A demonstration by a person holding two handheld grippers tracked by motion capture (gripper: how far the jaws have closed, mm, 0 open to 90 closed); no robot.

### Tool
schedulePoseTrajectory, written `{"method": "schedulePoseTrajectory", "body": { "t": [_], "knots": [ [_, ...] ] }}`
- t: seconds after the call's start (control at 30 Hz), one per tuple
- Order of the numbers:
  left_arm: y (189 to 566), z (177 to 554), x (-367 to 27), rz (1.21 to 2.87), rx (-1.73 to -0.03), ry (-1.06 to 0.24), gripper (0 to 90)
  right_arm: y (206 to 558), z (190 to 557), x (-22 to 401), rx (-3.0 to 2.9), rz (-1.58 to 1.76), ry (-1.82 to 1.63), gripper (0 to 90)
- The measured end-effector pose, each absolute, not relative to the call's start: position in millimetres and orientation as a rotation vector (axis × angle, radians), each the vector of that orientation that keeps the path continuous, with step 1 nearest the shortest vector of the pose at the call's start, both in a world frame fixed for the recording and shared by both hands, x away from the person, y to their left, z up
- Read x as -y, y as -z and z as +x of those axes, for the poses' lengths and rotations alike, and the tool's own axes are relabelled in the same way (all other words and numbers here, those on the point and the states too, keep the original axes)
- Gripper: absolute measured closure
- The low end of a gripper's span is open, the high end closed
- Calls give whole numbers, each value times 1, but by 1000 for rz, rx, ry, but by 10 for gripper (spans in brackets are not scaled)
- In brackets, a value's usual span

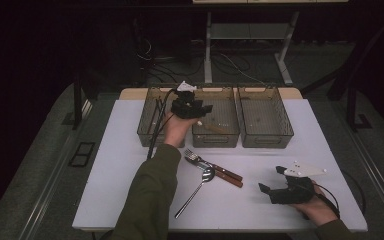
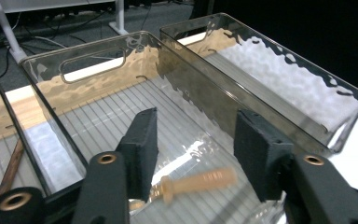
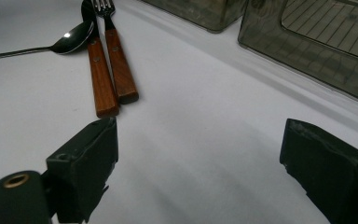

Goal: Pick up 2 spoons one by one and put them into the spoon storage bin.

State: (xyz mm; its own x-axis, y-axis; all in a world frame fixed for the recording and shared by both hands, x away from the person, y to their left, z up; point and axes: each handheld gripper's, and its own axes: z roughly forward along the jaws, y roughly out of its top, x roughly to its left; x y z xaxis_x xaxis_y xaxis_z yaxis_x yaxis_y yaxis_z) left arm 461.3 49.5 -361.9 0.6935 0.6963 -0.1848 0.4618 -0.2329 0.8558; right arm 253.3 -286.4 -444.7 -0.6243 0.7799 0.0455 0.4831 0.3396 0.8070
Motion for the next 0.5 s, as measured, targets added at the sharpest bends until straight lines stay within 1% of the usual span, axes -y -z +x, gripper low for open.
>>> {"method": "schedulePoseTrajectory", "body": {
  "t": [0.3,0.5],
  "knots": [
    [359,435,-69,1904,-865,-251,411,445,254,285,-2264,1118,-1171,116],
    [362,414,-81,1887,-843,-216,396,445,254,286,-2261,1120,-1168,116]
  ]
}}
